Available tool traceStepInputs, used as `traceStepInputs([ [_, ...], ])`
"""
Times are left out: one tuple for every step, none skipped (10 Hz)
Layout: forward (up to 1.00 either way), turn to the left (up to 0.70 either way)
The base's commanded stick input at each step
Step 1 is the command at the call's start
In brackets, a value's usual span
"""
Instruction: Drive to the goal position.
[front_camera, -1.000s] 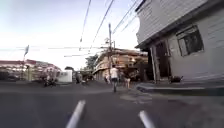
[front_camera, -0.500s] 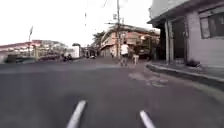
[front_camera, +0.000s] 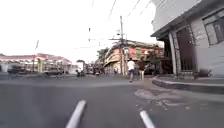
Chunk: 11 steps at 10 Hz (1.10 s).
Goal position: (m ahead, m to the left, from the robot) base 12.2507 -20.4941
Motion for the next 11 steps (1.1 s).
traceStepInputs([
  [1.0, 0.0],
  [1.0, 0.0],
  [1.0, 0.03],
  [1.0, 0.0],
  [1.0, 0.0],
  [1.0, 0.0],
  [1.0, 0.0],
  [1.0, 0.0],
  [1.0, 0.0],
  [1.0, -0.3],
  [1.0, -0.4],
])
